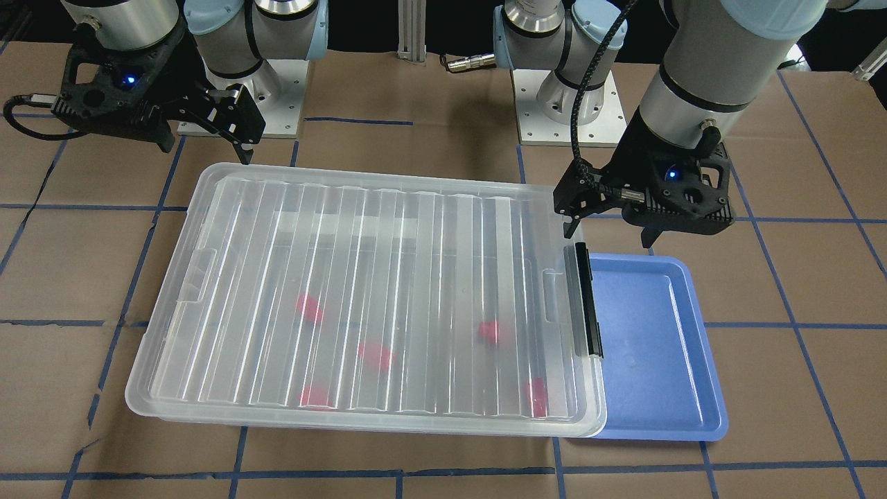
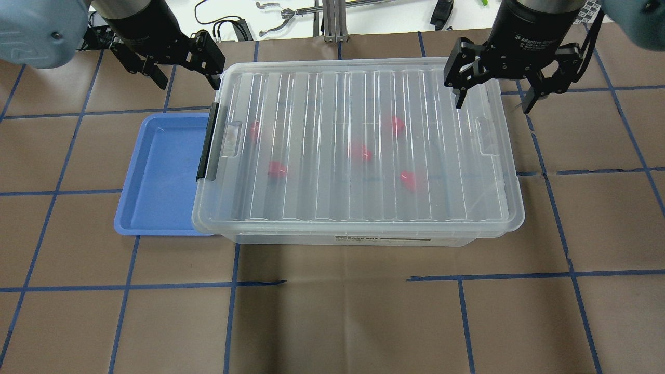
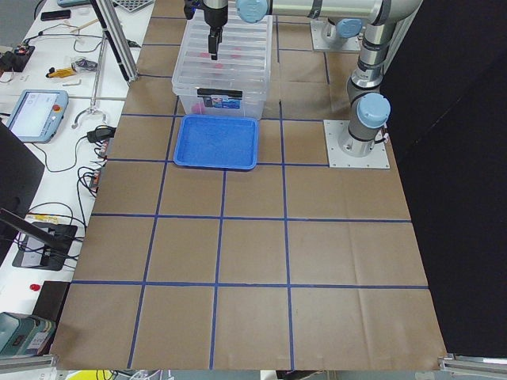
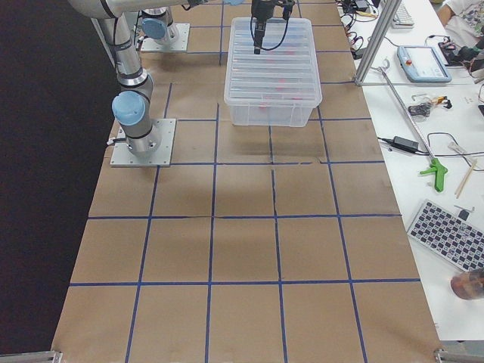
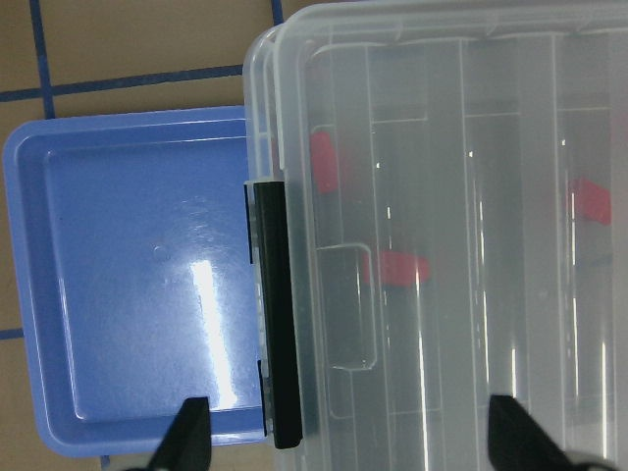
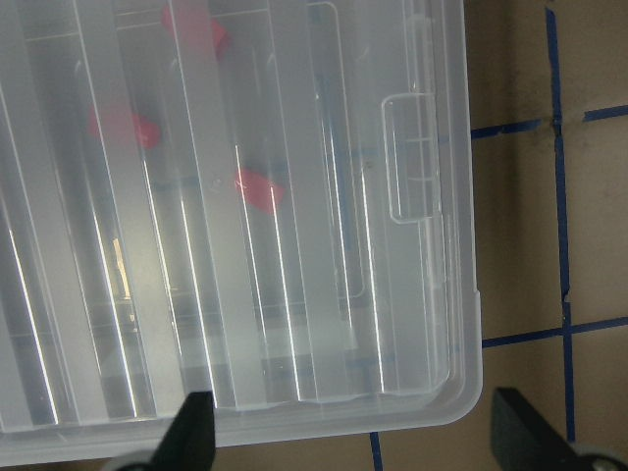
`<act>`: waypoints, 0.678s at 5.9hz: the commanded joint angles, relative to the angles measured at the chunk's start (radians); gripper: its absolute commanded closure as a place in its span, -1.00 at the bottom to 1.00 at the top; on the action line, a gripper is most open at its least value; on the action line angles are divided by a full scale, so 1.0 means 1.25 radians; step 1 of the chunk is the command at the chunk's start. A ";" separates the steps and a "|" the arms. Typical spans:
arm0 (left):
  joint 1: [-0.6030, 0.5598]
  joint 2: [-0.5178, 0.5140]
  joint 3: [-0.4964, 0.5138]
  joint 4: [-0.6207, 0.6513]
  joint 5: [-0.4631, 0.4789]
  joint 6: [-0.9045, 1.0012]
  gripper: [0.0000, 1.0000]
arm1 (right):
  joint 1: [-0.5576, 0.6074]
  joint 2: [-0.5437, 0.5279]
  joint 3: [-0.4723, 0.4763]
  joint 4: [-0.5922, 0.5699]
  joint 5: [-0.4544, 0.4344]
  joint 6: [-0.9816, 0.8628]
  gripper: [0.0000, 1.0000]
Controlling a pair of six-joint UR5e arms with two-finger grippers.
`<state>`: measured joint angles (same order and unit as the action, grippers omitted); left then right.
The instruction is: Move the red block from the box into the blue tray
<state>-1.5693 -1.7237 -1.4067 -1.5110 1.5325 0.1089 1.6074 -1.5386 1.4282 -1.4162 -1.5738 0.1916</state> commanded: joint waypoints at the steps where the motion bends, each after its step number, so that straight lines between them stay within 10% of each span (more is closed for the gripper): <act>1: 0.000 0.001 0.000 0.000 0.000 0.000 -0.96 | 0.000 -0.002 -0.003 0.000 -0.005 0.001 -1.00; 4: 0.000 -0.003 0.000 0.000 0.000 0.000 -0.96 | 0.004 -0.001 0.001 -0.002 0.000 0.009 -1.00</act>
<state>-1.5693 -1.7249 -1.4077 -1.5110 1.5324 0.1089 1.6110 -1.5402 1.4294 -1.4175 -1.5754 0.2007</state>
